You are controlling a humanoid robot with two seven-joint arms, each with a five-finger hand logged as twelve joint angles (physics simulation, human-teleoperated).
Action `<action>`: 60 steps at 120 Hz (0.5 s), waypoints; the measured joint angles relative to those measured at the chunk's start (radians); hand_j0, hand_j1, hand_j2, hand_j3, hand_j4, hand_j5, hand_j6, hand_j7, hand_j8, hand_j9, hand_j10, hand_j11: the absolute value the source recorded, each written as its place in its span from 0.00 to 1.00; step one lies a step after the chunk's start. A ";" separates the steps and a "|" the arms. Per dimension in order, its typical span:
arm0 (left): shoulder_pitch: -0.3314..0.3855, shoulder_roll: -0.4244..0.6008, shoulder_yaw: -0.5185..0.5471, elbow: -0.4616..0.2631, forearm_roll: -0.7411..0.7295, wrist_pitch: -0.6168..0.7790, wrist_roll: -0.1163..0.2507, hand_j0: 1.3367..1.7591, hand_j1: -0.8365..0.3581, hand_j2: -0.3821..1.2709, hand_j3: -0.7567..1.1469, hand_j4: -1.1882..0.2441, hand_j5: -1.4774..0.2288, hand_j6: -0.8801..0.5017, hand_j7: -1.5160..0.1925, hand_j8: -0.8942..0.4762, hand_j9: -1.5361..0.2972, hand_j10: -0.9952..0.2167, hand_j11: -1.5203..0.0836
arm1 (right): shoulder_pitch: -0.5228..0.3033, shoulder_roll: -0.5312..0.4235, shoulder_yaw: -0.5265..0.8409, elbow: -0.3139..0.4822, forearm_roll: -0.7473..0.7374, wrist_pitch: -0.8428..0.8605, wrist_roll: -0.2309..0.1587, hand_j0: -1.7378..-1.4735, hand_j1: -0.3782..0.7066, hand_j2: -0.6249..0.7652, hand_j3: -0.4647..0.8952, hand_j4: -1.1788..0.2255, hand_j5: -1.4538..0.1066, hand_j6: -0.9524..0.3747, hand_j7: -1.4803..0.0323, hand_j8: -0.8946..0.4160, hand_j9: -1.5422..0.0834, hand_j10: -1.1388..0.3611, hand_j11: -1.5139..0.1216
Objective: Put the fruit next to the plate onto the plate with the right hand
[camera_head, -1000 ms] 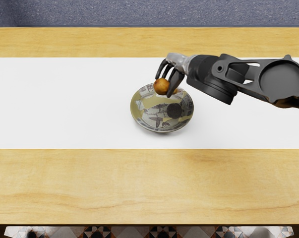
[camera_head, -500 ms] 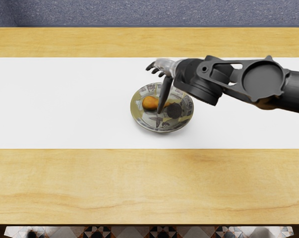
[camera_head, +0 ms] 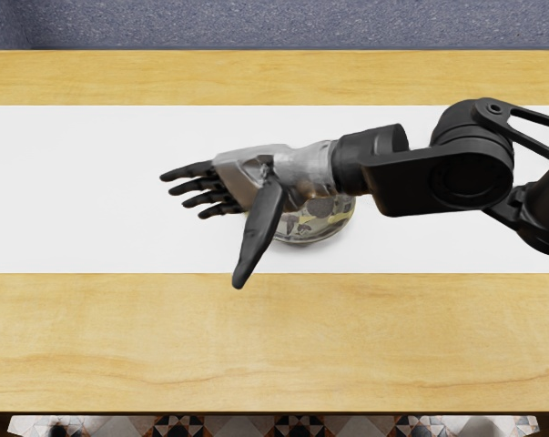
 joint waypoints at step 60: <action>0.015 0.000 0.001 0.000 0.000 0.000 0.001 0.76 0.98 0.23 0.40 0.82 0.86 0.63 0.88 0.64 0.83 0.81 0.94 | -0.189 -0.409 0.138 -0.012 0.258 0.374 0.000 0.30 0.03 0.45 0.34 0.84 0.93 0.72 0.98 0.68 0.95 0.76 0.92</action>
